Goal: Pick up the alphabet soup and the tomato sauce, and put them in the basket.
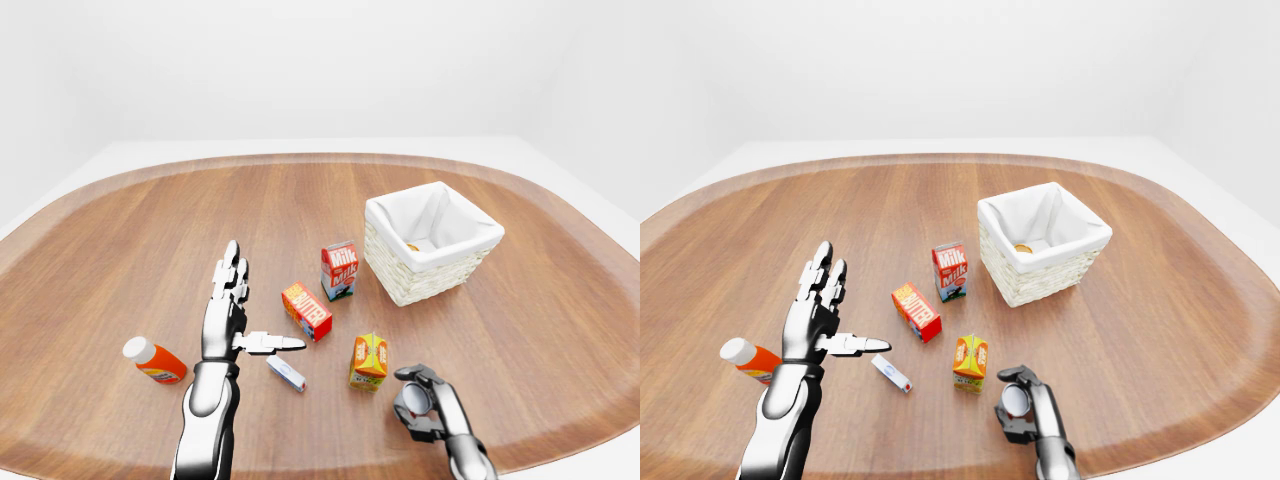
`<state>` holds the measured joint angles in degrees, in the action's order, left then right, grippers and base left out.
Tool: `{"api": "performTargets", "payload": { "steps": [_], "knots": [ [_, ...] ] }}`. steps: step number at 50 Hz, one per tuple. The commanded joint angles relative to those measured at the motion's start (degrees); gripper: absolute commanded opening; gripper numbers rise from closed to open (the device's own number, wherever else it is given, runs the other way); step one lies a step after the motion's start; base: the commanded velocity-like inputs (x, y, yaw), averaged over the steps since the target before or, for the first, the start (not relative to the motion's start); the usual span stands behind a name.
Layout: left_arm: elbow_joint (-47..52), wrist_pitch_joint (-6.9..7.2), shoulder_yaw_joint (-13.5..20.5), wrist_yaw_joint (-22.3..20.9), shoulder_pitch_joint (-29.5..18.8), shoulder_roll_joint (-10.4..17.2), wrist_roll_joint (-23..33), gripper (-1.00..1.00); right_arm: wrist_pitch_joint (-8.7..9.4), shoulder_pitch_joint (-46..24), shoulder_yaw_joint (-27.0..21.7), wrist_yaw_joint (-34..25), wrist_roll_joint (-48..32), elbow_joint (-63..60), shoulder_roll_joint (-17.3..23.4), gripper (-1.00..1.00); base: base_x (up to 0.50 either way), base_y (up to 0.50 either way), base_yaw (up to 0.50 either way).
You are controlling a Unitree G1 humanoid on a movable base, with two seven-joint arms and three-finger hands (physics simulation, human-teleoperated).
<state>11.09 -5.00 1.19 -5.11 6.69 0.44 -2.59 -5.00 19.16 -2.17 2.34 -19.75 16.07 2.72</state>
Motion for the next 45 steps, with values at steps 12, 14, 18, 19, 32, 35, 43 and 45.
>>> {"api": "performTargets", "payload": {
  "steps": [12,14,18,19,32,35,43,45],
  "knots": [
    [-0.07,0.00,0.25,0.03,-0.21,-0.06,-0.36,1.00,0.00,4.09,0.87,-3.35,2.15,-10.14,-0.99,-1.00,0.00,0.00,0.00],
    [-0.06,0.00,0.26,0.05,-0.20,-0.07,-0.37,1.00,0.00,5.81,1.55,-4.09,2.19,-14.82,-1.46,-1.00,0.00,0.00,0.00],
    [-0.07,0.00,0.25,0.04,-0.21,-0.07,-0.38,1.00,0.00,8.35,2.52,-4.89,2.14,-22.10,-1.67,-1.00,0.00,0.00,0.00],
    [-0.07,0.00,0.25,0.04,-0.21,-0.07,-0.39,1.00,0.00,8.70,2.67,-4.97,2.15,-23.13,-1.63,-1.00,0.00,0.00,0.00],
    [-0.07,0.00,0.25,0.04,-0.21,-0.06,-0.37,1.00,0.00,14.30,1.24,-7.67,4.12,-36.16,-1.97,-1.00,0.00,0.00,0.00],
    [-0.07,0.00,0.25,0.03,-0.21,-0.07,-0.38,1.00,0.00,14.95,0.58,-8.55,4.29,-37.66,-2.53,-1.00,0.00,0.00,0.00],
    [-0.06,0.00,0.25,0.04,-0.21,-0.07,-0.38,1.00,0.00,16.31,-0.46,-10.23,3.87,-40.79,-3.74,-1.00,0.00,0.00,0.00],
    [-0.06,0.00,0.25,0.03,-0.21,-0.06,-0.37,1.00,0.00,16.55,-0.69,-10.64,3.93,-41.42,-3.99,-1.00,0.00,0.00,0.00]
  ]
}}
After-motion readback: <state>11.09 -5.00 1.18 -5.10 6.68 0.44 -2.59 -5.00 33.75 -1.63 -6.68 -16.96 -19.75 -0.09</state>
